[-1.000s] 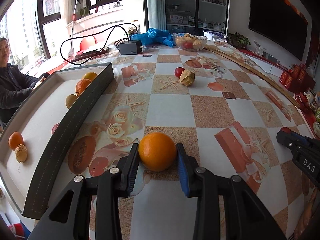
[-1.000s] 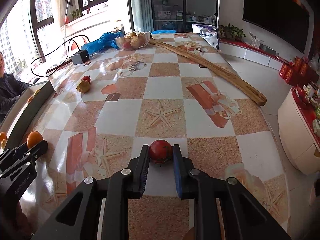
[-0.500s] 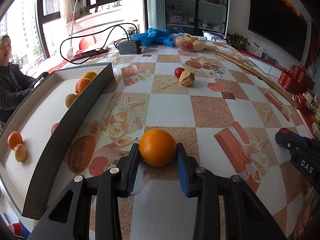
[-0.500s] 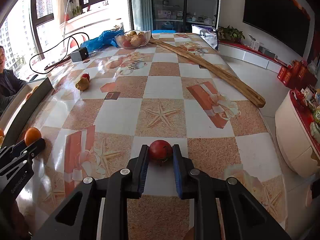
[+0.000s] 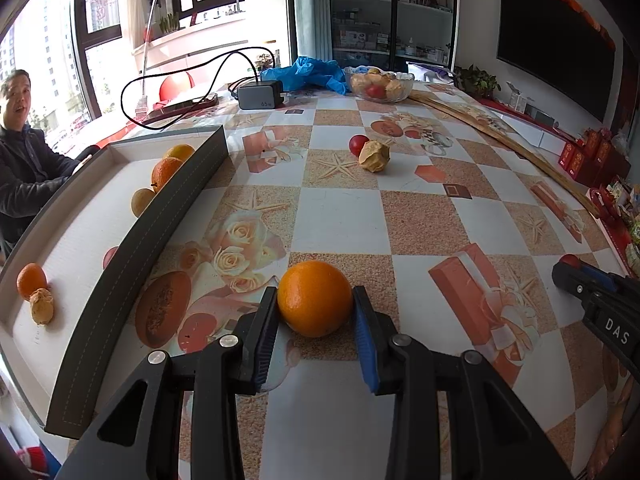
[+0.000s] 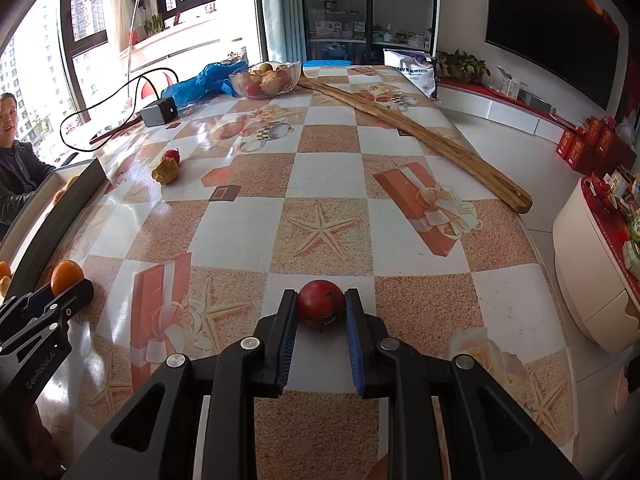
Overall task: Organize fruits
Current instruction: 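Hold the orange and the red tomato in both grippers above the table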
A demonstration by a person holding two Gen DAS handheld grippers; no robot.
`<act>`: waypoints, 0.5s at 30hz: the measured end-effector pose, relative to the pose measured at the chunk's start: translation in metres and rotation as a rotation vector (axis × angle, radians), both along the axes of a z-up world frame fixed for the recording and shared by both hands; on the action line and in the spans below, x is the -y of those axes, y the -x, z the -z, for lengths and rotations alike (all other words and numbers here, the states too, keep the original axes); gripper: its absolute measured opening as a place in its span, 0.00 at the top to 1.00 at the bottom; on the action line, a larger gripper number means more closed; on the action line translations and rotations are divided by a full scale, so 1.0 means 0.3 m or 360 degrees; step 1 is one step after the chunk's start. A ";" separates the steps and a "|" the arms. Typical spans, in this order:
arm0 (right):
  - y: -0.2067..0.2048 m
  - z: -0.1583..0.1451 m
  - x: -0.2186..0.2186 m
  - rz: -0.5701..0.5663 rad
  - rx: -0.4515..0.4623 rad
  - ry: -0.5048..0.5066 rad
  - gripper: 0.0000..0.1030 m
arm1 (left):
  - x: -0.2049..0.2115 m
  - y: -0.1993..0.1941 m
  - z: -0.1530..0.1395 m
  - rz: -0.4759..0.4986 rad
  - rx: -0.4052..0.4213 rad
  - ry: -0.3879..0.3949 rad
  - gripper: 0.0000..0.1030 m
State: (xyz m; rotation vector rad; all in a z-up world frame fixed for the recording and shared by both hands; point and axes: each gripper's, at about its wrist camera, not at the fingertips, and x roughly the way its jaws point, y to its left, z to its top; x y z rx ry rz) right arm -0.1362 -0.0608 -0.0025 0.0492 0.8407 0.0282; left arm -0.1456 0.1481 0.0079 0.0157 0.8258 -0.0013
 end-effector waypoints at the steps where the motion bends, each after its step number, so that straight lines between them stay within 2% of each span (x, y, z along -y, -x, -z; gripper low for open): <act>1: 0.000 0.000 0.001 0.0000 0.0000 0.0002 0.77 | 0.003 0.000 0.000 0.0000 0.0000 0.0002 0.62; 15: 0.000 0.000 0.003 0.0000 0.0000 -0.0003 0.77 | -0.001 0.000 0.000 0.0000 0.0000 0.0005 0.62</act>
